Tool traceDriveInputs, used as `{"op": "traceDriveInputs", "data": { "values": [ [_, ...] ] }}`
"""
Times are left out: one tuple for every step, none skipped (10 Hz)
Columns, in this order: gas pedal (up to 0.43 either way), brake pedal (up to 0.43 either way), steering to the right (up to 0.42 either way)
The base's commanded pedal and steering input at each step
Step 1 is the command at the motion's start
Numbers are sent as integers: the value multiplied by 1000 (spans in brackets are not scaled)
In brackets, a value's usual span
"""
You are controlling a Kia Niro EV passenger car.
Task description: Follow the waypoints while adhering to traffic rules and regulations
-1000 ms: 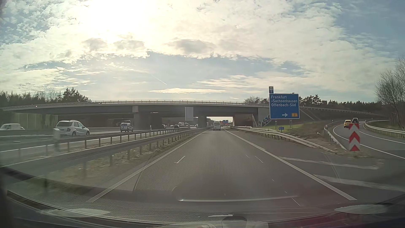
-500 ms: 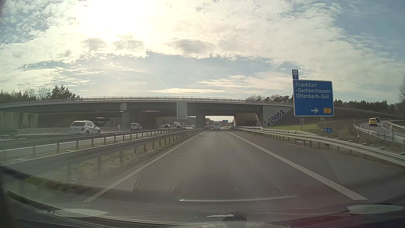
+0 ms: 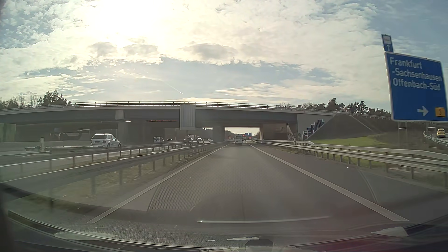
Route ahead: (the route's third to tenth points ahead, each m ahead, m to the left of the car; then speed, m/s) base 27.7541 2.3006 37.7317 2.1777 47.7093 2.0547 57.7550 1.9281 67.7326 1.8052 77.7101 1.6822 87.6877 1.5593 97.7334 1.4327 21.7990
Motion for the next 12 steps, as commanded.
{"op": "traceDriveInputs", "data": {
  "values": [
    [138, 0, 0],
    [138, 0, 0],
    [138, 0, 0],
    [138, 0, 0],
    [138, 0, 0],
    [138, 0, 0],
    [138, 0, 0],
    [138, 0, 0],
    [138, 0, 0],
    [138, 0, 0],
    [138, 0, 0],
    [138, 0, 0]
  ]
}}
